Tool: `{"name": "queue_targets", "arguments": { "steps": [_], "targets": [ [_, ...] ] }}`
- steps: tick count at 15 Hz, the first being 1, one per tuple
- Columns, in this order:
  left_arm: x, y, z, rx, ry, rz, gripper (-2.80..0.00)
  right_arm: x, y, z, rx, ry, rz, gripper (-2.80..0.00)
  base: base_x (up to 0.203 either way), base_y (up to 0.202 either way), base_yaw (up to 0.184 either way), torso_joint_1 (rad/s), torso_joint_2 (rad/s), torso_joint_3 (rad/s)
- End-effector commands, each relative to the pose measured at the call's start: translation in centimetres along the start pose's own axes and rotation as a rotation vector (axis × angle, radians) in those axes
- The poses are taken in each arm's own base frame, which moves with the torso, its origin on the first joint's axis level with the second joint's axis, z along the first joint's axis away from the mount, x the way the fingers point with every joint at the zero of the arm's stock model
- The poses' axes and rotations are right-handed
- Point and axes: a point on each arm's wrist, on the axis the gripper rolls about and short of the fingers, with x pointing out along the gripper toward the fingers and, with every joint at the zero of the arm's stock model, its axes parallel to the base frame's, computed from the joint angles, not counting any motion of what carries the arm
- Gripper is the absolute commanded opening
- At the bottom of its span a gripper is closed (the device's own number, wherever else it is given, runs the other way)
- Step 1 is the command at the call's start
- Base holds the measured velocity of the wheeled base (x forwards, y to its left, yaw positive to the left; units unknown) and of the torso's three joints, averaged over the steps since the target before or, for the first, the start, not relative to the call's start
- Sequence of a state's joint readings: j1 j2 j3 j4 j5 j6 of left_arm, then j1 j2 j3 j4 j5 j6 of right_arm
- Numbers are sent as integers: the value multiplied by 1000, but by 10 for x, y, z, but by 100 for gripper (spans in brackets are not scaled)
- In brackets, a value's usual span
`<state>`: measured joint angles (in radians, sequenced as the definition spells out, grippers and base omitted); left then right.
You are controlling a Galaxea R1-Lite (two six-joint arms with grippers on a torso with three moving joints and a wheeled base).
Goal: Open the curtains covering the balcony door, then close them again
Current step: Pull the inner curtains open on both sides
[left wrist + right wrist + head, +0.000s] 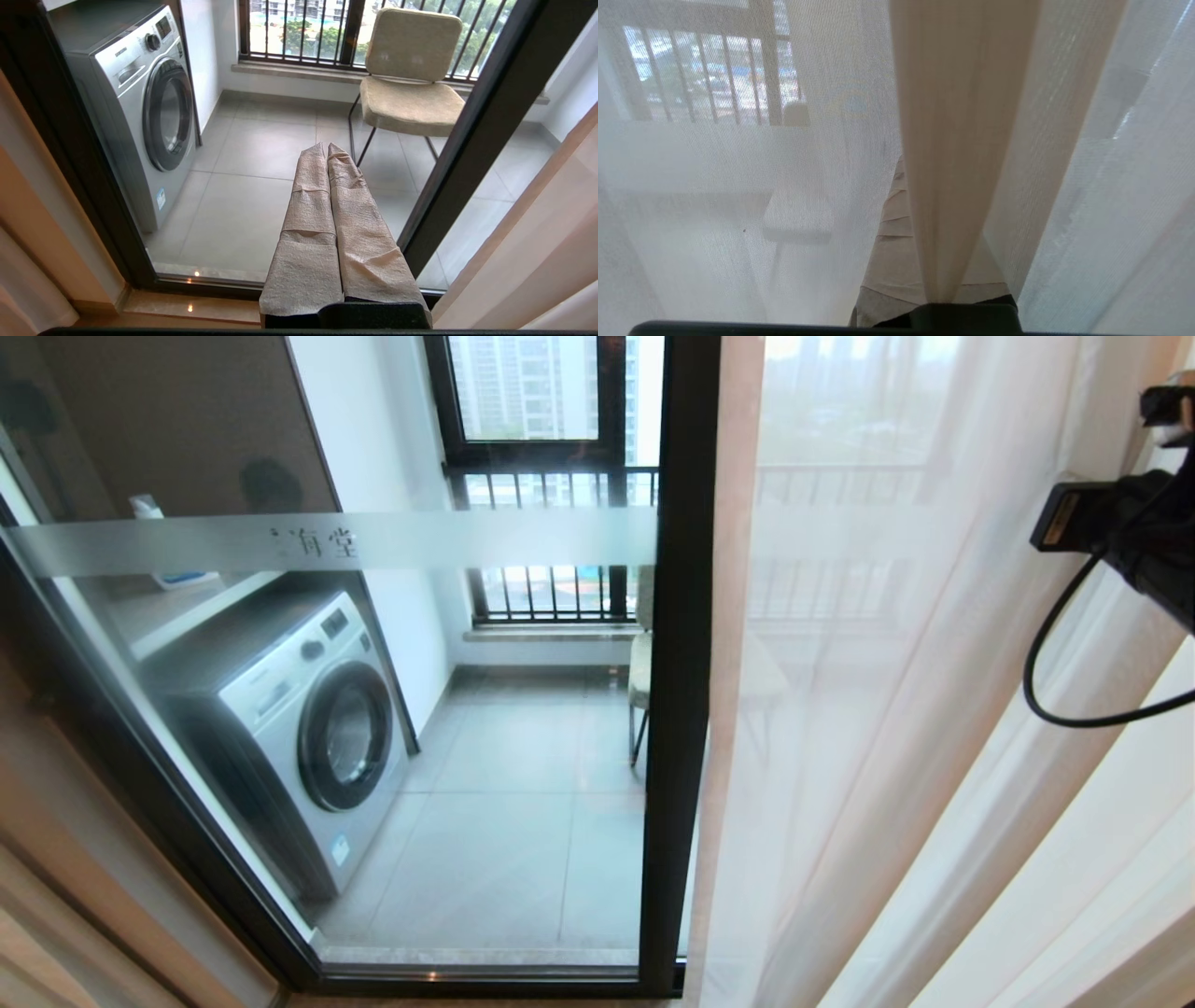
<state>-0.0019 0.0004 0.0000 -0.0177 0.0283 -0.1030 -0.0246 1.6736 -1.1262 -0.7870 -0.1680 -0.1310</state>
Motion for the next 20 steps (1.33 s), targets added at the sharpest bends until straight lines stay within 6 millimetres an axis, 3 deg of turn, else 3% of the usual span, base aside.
{"name": "queue_targets", "arguments": {
  "steps": [1, 20],
  "targets": [
    [0, 0, 0, -1, -1, 1, -280, 1, 0, -1, -1, 0, -1, -280, 0, -189, 2, 5, 1, 2],
    [0, 0, 0, -1, -1, 0, -280, 1, -7, -1, -6, 1, -23, -280, 0, -191, 2, 3, 3, 2]
  ]
}}
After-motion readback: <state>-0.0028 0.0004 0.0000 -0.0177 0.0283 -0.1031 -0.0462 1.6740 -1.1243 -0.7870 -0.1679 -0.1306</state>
